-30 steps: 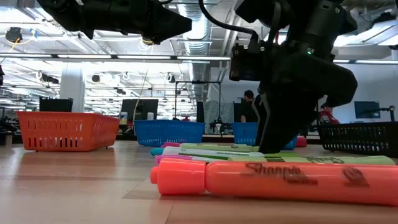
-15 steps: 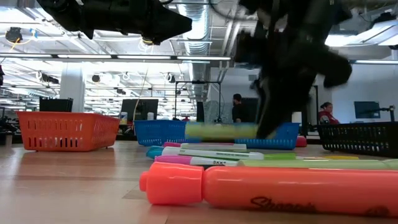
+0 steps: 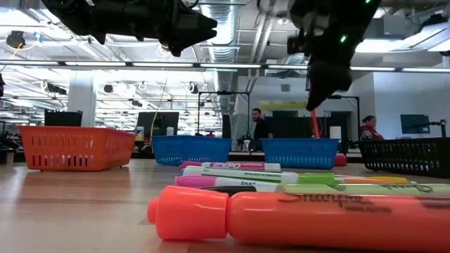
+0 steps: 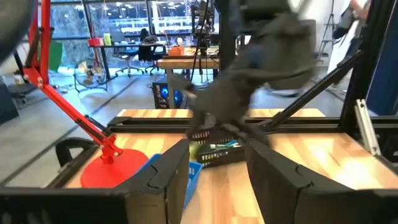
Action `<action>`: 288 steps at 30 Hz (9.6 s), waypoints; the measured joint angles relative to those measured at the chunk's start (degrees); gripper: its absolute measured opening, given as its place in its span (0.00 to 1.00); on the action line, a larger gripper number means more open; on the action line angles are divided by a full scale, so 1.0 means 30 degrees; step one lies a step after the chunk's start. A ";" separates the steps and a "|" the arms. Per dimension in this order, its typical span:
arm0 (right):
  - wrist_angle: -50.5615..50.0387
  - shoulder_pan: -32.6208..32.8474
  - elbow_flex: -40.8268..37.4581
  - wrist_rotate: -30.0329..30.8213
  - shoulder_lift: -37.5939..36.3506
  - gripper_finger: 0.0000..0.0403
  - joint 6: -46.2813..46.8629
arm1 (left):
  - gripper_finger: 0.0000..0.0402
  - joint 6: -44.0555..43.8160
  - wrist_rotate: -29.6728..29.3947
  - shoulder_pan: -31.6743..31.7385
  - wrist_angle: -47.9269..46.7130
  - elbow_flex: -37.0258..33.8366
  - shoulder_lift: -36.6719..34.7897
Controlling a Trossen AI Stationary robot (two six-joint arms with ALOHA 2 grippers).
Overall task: Pick & Place Markers
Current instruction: Put the top large light green highlighter pen into the right blue bin, then put the large pink marker pen into the orange bin, then put the top small yellow highlighter pen into the left blue bin
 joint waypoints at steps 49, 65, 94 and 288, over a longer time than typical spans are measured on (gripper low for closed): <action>0.1475 -0.5352 0.0039 -0.4514 0.2649 0.22 -0.4398 | 0.39 -0.2128 0.0007 -0.1478 -0.0942 -0.0073 0.0007; 0.1794 -0.5208 0.0850 -0.4737 0.2635 0.22 -0.4535 | 0.39 -0.2128 0.1807 -0.3075 -0.3172 -0.0095 0.2563; 1.0577 -0.2002 0.1547 -1.2898 -0.0185 0.22 -0.8440 | 0.39 -0.2316 0.1285 -0.4735 -0.3162 -0.0073 0.8488; 1.2141 0.0655 0.1605 -1.1997 0.8294 0.22 -0.2105 | 0.35 -0.8948 -0.5218 -0.5165 -1.9942 0.1173 -0.4940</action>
